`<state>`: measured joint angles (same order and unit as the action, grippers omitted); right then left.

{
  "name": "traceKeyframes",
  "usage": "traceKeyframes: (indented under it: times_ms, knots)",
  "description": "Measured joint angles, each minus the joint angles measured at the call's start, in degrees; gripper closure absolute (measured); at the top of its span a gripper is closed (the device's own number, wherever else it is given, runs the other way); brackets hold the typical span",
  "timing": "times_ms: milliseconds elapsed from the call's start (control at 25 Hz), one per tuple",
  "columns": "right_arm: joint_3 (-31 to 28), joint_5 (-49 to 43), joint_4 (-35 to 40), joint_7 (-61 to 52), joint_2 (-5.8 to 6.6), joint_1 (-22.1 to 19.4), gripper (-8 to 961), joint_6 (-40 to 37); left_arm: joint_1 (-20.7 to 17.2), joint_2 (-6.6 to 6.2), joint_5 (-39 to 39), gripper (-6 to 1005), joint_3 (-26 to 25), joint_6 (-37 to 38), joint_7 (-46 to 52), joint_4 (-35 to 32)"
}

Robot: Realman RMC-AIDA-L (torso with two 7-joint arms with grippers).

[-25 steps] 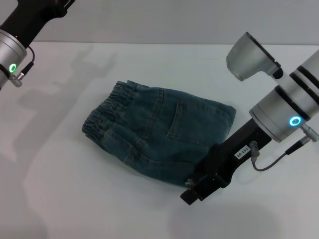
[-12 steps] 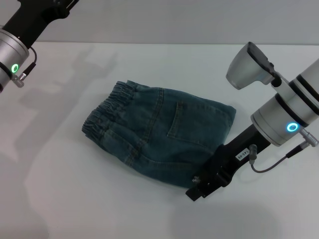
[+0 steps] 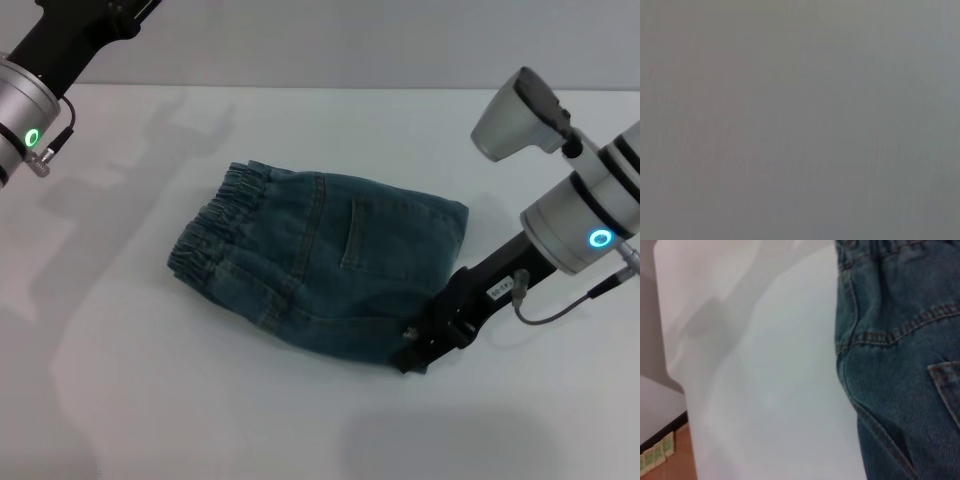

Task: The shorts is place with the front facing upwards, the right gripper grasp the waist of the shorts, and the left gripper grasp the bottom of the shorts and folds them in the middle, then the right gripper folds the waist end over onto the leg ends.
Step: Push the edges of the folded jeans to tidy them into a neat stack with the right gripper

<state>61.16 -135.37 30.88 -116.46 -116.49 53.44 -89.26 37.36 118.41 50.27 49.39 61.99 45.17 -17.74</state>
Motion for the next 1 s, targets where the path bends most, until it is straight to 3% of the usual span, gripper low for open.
traceKeyframes:
  times_ms: [440, 720, 1000]
  knots:
    - [-0.23, 0.0, 1.66, -1.36, 1.51, -1.04, 462, 2.85, 0.0, -0.02, 0.01, 214, 0.0, -0.63, 0.0, -0.01]
    - [-3.56, -0.13, 3.92, -1.98, 2.54, -2.42, 462, 3.63, 0.22, -0.12, 0.01, 214, 0.0, -1.21, -0.03, -0.01]
    - [-5.4, 0.16, 7.32, -2.0, 2.65, -3.73, 462, 1.21, 0.51, -0.13, -0.19, 214, 0.01, -1.62, -0.59, -0.01]
